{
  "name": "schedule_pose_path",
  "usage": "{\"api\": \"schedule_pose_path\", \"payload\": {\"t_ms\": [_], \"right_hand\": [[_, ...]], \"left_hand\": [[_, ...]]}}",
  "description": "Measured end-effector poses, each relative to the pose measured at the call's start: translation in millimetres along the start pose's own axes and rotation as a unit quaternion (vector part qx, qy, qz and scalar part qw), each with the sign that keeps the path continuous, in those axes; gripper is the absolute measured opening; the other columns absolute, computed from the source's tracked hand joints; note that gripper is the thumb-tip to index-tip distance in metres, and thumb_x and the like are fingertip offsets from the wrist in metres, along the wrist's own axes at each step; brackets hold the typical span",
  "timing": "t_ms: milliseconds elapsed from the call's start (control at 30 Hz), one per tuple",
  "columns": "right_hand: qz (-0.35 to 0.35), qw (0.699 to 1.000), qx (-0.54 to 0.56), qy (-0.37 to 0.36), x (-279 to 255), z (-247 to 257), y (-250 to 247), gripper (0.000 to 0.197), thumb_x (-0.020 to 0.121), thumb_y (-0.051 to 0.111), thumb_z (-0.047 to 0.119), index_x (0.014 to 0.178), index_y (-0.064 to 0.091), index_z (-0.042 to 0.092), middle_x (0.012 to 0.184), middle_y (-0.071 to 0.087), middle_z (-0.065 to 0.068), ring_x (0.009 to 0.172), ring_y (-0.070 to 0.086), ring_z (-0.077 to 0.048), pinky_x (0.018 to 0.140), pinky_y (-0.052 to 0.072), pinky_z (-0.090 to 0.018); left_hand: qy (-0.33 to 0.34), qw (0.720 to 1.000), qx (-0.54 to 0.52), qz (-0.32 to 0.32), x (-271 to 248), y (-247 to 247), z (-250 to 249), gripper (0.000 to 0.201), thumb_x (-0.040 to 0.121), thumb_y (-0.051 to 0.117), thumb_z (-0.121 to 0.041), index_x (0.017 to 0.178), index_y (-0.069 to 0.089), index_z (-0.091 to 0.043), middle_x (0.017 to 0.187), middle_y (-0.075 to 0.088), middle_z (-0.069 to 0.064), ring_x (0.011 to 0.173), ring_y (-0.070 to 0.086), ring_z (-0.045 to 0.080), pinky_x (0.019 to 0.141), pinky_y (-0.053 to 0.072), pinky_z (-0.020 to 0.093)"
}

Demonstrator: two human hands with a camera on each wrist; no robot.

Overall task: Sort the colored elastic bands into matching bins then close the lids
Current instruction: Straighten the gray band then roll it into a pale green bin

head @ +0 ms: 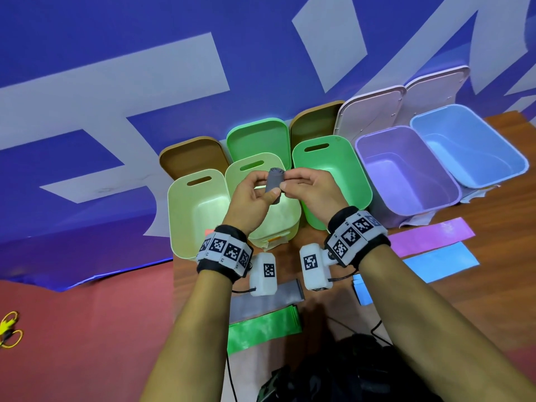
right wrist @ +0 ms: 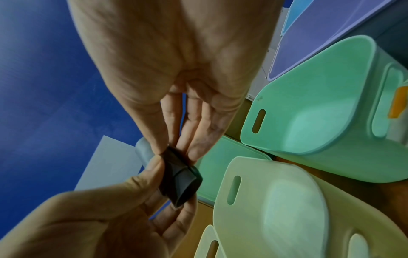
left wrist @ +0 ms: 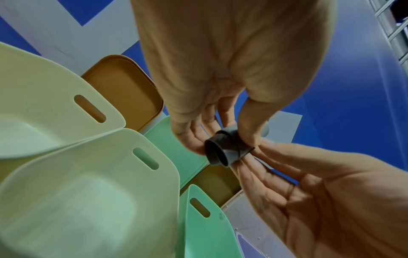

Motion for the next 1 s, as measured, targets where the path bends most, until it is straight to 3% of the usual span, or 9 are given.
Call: {"api": "schedule_pose_path", "payload": {"t_ms": [200,333,467,600,800,1000], "right_hand": [[-0.012,0.999,-0.029,0.037,14.9,-15.7,0.9,0.028,0.086,0.070,0.003,0.085,0.072,0.031,0.084,0.074,0.004,0.083,0.068,-0.012,0.094,0.056,-0.036],[-0.017,0.994,-0.082,0.066,23.6,-34.9,0.9,0.023,0.083,0.073,0.005,0.104,0.074,0.015,0.095,0.073,-0.001,0.087,0.066,-0.012,0.094,0.053,-0.034],[-0.015,0.988,-0.083,0.129,30.0,-54.9,2.8,0.028,0.081,0.071,0.000,0.104,0.072,0.015,0.083,0.066,0.000,0.084,0.063,-0.019,0.087,0.057,-0.035],[-0.009,0.982,-0.088,0.165,36.1,-68.3,3.6,0.028,0.079,0.066,-0.002,0.094,0.072,0.022,0.087,0.069,-0.007,0.081,0.067,-0.023,0.090,0.058,-0.041],[-0.024,0.975,-0.106,0.196,43.1,-87.2,5.0,0.027,0.068,0.068,0.007,0.084,0.074,0.027,0.087,0.074,-0.008,0.085,0.073,-0.028,0.088,0.059,-0.045],[-0.022,0.974,-0.120,0.189,49.3,-87.6,9.7,0.023,0.083,0.068,0.002,0.086,0.070,0.024,0.085,0.073,-0.013,0.075,0.075,-0.027,0.082,0.061,-0.041]], "left_hand": [[-0.031,0.999,0.015,0.000,12.1,5.7,17.0,0.029,0.089,0.066,0.003,0.110,0.052,-0.008,0.109,0.062,0.009,0.085,0.066,0.023,0.075,0.056,0.023],[-0.029,0.998,0.049,0.009,20.1,5.5,38.0,0.030,0.081,0.073,0.003,0.101,0.058,-0.013,0.107,0.067,0.007,0.102,0.062,0.024,0.087,0.054,0.033],[-0.039,0.995,0.087,0.018,26.3,7.5,54.7,0.036,0.074,0.077,0.003,0.092,0.061,-0.024,0.097,0.068,-0.004,0.093,0.061,0.015,0.086,0.053,0.034],[-0.086,0.991,0.092,0.036,28.3,11.4,67.9,0.036,0.066,0.076,0.000,0.088,0.061,-0.023,0.092,0.070,0.001,0.090,0.065,0.023,0.080,0.056,0.043],[-0.128,0.987,0.086,0.042,34.0,10.1,83.6,0.037,0.067,0.077,0.001,0.088,0.058,-0.024,0.093,0.066,0.003,0.082,0.062,0.017,0.078,0.054,0.036],[-0.139,0.984,0.101,0.035,37.5,11.8,89.9,0.035,0.071,0.079,-0.002,0.094,0.058,-0.019,0.090,0.062,-0.004,0.080,0.061,0.014,0.073,0.052,0.028]]}}
Point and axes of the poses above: each hand's wrist, its own x-axis towards the middle knuckle, its own y-axis out of the palm, z = x × y, the point moved 1 cm from there along x, towards the middle knuckle
